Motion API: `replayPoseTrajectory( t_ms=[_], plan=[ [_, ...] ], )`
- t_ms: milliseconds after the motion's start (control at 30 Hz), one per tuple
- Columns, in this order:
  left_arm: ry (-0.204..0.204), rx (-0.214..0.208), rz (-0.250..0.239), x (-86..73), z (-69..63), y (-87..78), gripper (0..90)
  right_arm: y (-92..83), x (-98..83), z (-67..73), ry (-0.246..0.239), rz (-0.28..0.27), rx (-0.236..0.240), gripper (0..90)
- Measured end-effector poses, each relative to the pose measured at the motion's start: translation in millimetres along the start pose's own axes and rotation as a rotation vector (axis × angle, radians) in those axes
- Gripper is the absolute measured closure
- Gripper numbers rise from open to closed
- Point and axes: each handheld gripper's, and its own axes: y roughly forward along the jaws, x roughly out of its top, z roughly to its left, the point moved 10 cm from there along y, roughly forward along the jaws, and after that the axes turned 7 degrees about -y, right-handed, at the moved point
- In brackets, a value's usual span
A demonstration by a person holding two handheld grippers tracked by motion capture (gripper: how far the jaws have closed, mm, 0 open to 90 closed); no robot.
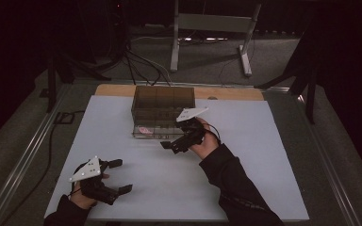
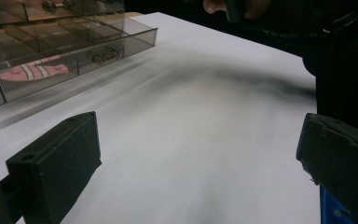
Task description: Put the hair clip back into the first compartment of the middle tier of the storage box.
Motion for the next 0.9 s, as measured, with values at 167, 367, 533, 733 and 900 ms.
replayPoseTrajectory(
  t_ms=[167,367,533,733,900],
  plan=[
    [0.0,0.0,0.0,0.2,-0.3,0.5,0.5,-7.4,-16.2,-0.1,-0.008,0.016,-0.018,0.0],
    [0.0,0.0,0.0,0.2,-0.5,0.4,0.5,-20.8,-29.3,2.9,0.027,-0.019,-0.017,0.0],
    [0.005,-0.003,0.001,0.4,-1.5,0.5,0.5,-26.6,-42.8,5.1,0.054,-0.025,-0.009,0.0],
    [0.001,-0.002,-0.001,0.5,-1.0,0.0,0.5,-32.1,-63.6,3.9,0.08,-0.018,-0.015,0.0],
    [0.004,-0.002,0.003,0.1,-1.1,0.5,0.5,-37.7,-82.6,4.6,0.098,-0.003,-0.025,0.0]
  ],
)
